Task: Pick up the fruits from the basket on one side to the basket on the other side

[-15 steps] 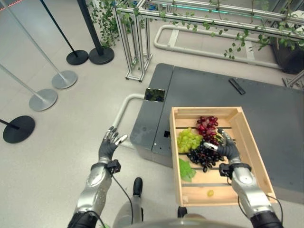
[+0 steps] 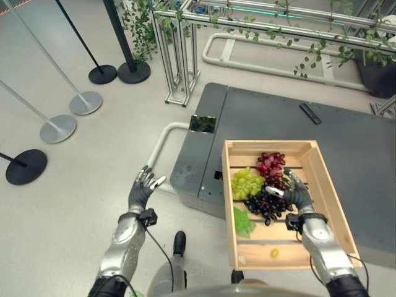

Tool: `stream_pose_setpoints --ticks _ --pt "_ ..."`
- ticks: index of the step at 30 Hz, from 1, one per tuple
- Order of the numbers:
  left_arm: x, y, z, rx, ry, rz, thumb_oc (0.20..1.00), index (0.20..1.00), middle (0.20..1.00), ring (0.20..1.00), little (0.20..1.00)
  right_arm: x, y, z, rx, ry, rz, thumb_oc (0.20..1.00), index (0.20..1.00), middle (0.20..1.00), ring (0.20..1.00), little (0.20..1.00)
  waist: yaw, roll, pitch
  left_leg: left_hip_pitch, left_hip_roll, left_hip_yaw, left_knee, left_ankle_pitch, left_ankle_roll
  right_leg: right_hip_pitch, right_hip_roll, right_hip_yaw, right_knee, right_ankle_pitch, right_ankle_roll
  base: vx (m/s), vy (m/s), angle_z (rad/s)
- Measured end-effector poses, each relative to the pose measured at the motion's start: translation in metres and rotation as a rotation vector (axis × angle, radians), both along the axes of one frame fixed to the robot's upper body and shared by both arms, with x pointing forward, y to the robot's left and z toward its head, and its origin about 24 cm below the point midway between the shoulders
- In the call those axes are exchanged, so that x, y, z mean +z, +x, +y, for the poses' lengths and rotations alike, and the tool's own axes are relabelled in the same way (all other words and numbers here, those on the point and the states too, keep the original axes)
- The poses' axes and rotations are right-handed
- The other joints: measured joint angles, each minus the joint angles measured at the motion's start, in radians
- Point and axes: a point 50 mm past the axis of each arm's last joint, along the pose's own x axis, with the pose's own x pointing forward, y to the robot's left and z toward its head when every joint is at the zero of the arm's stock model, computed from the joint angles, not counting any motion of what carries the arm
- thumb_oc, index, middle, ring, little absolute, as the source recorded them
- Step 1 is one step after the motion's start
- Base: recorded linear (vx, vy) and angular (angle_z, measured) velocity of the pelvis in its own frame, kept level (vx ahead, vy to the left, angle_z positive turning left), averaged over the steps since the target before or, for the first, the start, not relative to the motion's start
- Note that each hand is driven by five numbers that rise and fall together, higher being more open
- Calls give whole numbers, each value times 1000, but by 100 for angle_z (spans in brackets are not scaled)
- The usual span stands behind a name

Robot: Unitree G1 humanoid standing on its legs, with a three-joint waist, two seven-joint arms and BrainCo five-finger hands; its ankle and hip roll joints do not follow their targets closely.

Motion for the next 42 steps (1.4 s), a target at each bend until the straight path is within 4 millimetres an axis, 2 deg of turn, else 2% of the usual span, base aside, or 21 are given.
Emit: stream_pose_setpoints --ticks 9,16,18,19,20,21,22,23,24,26,29,31,32,33,34,35,37,38,39,40,42 --pt "0 1 0 0 -1 -2 1000 1000 1000 1000 1000 0 0 0 1 0 -1 1000 1000 1000 1000 1000 1 -12 1 -3 -7 0 -2 -1 0 -3 -8 -10 0 0 1 31 86 1" --pt "8 10 -2 -11 0 -33 1000 1000 1000 1000 1000 3 5 0 3 -15 -12 1000 1000 1000 1000 1000 -1 -36 -6 -42 -21 24 81 -63 25 -61 -27 -27 109 -23 28 55 152 -6" --pt "12 14 -4 -17 0 -47 1000 1000 1000 1000 1000 1 3 -2 -5 -18 2 1000 1000 1000 1000 1000 -5 -31 -6 -34 -27 20 100 -90 42 -100 -29 -24 252 -38 47 57 192 7" --pt "12 15 -4 -20 1 -49 1000 1000 1000 1000 1000 -1 2 -3 -7 -18 8 1000 1000 1000 1000 1000 -4 -25 -5 -24 -14 8 103 -90 44 -134 -28 -22 341 -44 54 14 116 24" --pt "15 19 -5 -28 9 -59 1000 1000 1000 1000 1000 -4 -2 -4 -15 -14 19 1000 1000 1000 1000 1000 -7 -27 -2 -16 -27 8 127 -102 60 -194 -30 -9 517 -40 51 61 153 34" --pt "15 19 -5 -32 13 -58 1000 1000 1000 1000 1000 -5 -3 -4 -16 -13 23 1000 1000 1000 1000 1000 -10 -27 -2 -5 -24 -9 134 -105 67 -230 -36 7 602 -33 50 99 137 44" --pt "15 19 -8 -38 7 -58 1000 1000 1000 1000 1000 -8 -8 -4 -21 -9 36 1000 1000 1000 1000 1000 -23 -22 0 9 -32 -35 135 -104 87 -289 -20 42 700 -34 51 111 135 41" --pt "17 20 -3 -32 22 -65 1000 1000 1000 1000 1000 -9 -7 -3 -18 -5 37 1000 1000 1000 1000 1000 -30 -19 3 10 -24 -64 139 -104 86 -315 17 81 753 -44 57 155 70 71" --pt "19 21 -2 -38 30 -68 1000 1000 1000 1000 1000 -10 -7 -2 -19 -3 39 1000 1000 1000 1000 1000 -48 7 20 15 -18 -110 144 -100 94 -350 81 103 761 -63 44 110 33 69" --pt "20 21 -1 -36 36 -70 1000 1000 1000 1000 1000 -8 -6 -3 -20 -4 31 1000 1000 1000 1000 1000 -57 15 27 17 -21 -136 154 -104 107 -402 111 122 710 -78 21 124 8 60" --pt "23 25 -6 -52 30 -84 1000 1000 1000 1000 1000 -7 -6 -5 -30 5 28 1000 1000 1000 1000 1000 -58 19 51 22 -38 -150 165 -115 113 -435 62 122 520 -71 22 194 -44 51" --pt "28 32 -11 -79 38 -103 1000 1000 1000 1000 1000 -8 -6 -4 -33 18 30 1000 1000 1000 1000 1000 -58 18 74 17 -41 -183 157 -127 105 -432 51 143 387 -52 52 206 -62 68" --pt "33 35 -11 -95 57 -117 1000 1000 1000 1000 1000 -12 -9 0 -39 37 40 1000 1000 1000 1000 1000 -58 -39 70 9 -96 -192 170 -154 88 -397 23 141 280 -62 55 132 -46 94" --pt "35 39 -14 -92 43 -127 1000 1000 1000 1000 1000 -10 -6 -3 -43 28 32 1000 1000 1000 1000 1000 -83 -48 94 -26 -132 -158 343 -199 91 -386 4 139 285 22 68 195 -85 99" --pt "30 37 -19 -93 22 -111 1000 1000 1000 1000 1000 -6 -2 -8 -45 12 20 1000 1000 1000 1000 1000 -94 -35 104 -33 -148 -120 482 -270 104 -383 6 142 312 38 72 226 -136 61" --pt "21 28 -25 -101 -2 -82 1000 1000 1000 1000 1000 1 -1 -14 -38 -20 1 1000 1000 1000 1000 1000 -114 17 84 49 -153 -129 432 -376 112 -396 35 145 352 42 67 307 -190 22" --pt "21 28 -23 -97 2 -82 1000 1000 1000 1000 1000 -3 -6 -14 -47 -19 15 1000 1000 1000 1000 1000 -113 -2 94 72 -154 -151 413 -374 112 -401 49 196 449 28 57 234 -185 25" --pt "21 28 -22 -98 3 -83 1000 1000 1000 1000 1000 -7 -12 -15 -52 -19 34 1000 1000 1000 1000 1000 -115 -10 85 71 -161 -168 413 -377 107 -397 48 198 449 21 39 243 -216 64" --pt "22 28 -21 -99 6 -87 1000 1000 1000 1000 1000 -12 -19 -17 -62 -17 58 1000 1000 1000 1000 1000 -115 -17 77 70 -164 -194 412 -378 98 -400 52 189 466 19 -1 240 -203 63" --pt "22 27 -19 -90 4 -85 1000 1000 1000 1000 1000 -14 -21 -18 -65 -17 68 1000 1000 1000 1000 1000 -115 -17 72 90 -154 -202 387 -371 82 -406 54 173 475 13 -32 298 -291 49" --pt "19 24 -20 -90 -1 -77 1000 1000 1000 1000 1000 -11 -17 -18 -58 -19 59 1000 1000 1000 1000 1000 -112 6 55 102 -130 -216 346 -361 72 -401 61 151 474 7 -45 149 -205 27"
